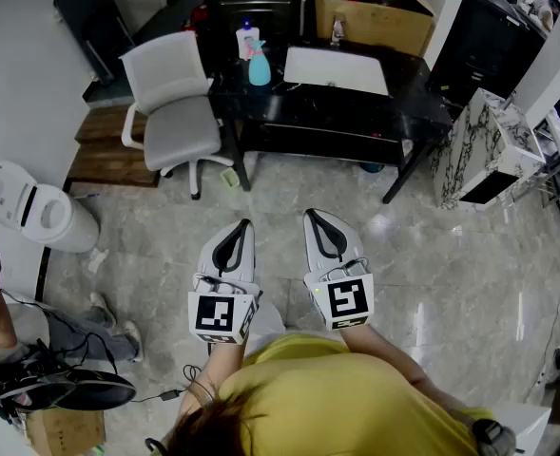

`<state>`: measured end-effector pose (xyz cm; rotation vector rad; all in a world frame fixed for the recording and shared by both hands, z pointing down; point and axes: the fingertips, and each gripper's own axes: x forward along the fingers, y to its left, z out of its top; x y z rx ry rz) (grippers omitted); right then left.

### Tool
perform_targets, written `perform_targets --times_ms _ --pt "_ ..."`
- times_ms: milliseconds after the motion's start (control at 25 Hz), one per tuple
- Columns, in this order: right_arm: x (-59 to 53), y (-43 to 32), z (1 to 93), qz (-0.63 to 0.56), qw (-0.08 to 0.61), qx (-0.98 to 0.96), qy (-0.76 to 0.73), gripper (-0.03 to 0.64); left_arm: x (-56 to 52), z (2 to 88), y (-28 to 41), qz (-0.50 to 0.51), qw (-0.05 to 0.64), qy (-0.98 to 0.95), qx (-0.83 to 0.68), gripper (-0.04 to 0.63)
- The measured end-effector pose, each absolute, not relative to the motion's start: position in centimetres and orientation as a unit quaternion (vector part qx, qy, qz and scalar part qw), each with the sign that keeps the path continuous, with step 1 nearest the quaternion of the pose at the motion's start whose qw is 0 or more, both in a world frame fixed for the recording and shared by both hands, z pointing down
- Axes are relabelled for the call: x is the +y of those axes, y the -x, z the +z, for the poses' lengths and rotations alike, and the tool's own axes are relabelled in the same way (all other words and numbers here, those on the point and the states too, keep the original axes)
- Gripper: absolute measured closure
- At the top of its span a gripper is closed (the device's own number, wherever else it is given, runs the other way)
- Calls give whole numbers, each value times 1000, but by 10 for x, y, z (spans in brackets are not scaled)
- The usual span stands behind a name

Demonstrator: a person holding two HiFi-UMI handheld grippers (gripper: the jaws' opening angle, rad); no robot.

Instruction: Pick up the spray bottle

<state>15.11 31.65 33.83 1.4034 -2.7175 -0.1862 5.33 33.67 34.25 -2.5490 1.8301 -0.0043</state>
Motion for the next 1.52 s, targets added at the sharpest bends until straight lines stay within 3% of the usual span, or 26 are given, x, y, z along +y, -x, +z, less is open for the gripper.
perform_targets --times_ms 200,640,1120,1520 --pt "290 -147 350 -66 38 -883 -464 610 310 350 -46 1 7 815 579 592" --pt "154 -63 363 -57 58 -882 -465 468 175 357 32 9 -3 832 554 592" --pt "26 -1 381 -36 88 -859 -504 433 40 371 91 8 -17 865 501 592" --pt "-8 15 400 -11 116 -849 -516 427 3 388 107 13 -47 877 479 592"
